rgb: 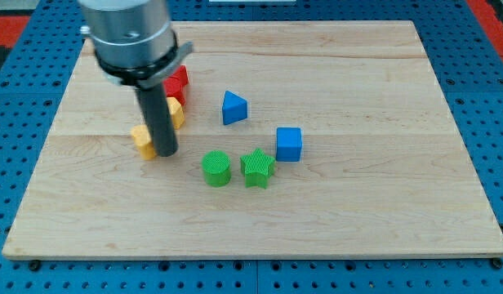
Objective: Move the yellow hexagon into the yellow heart
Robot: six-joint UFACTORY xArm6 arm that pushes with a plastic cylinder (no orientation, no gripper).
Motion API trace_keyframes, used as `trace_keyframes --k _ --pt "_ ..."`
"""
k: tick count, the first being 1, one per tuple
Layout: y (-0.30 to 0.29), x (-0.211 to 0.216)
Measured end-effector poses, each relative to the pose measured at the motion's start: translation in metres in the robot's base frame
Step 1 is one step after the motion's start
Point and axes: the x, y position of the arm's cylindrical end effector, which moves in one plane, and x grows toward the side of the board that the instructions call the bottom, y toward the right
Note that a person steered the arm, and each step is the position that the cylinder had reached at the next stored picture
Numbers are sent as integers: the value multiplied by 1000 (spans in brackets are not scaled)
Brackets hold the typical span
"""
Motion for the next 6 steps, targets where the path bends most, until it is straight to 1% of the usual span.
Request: trace_keyframes --k 1,2,3,4,5,6 --pt "54 -21" --pt "29 -51" --pt "30 -70" --pt "36 -80" --pt "-2 -91" --pt "-8 -68"
